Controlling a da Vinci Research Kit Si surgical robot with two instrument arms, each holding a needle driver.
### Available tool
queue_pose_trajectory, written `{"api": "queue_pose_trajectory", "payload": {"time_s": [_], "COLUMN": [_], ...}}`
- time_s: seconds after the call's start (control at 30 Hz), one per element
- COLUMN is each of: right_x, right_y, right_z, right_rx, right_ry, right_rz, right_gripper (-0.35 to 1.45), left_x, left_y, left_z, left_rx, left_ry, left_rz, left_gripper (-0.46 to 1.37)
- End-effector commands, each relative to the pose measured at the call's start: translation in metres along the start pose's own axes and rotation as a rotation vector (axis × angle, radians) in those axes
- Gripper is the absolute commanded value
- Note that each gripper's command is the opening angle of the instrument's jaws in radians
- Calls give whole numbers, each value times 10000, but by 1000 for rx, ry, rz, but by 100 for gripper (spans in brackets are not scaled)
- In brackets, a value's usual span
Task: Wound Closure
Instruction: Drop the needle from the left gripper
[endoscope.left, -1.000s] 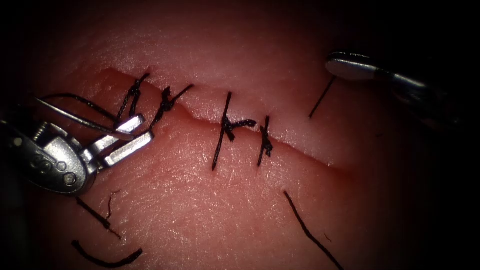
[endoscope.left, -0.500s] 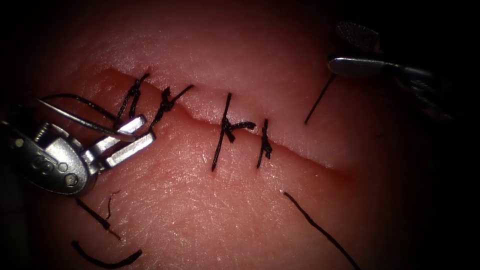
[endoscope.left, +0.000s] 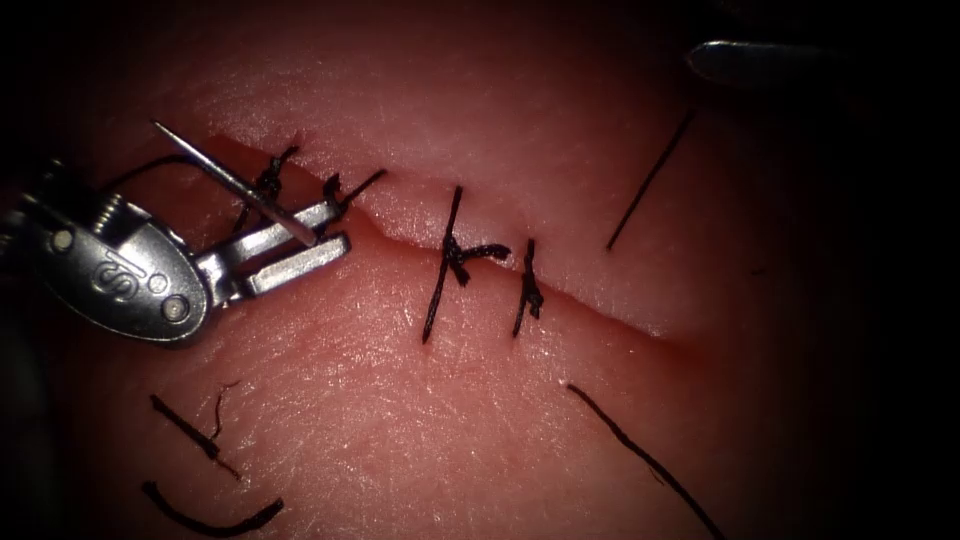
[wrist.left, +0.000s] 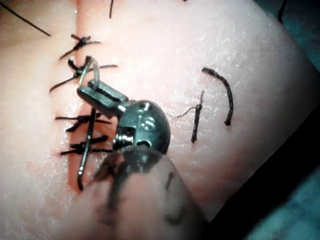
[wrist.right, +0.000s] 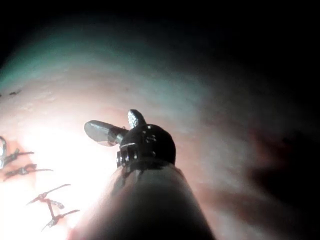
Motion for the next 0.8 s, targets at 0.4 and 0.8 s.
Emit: {"api": "queue_pose_trajectory", "payload": {"time_s": [0.4, 0.8], "right_x": [0, -5], "right_y": [4, 2], "right_z": [2, 1], "right_rx": [9, 40], "right_ry": [33, 36], "right_rz": [-121, -136], "right_gripper": [131, 130], "left_x": [20, 8], "left_y": [-46, -85], "left_z": [15, 36], "left_rx": [-339, -688], "left_ry": [-263, -591], "left_rz": [-29, 181], "left_gripper": [-35, -35]}}
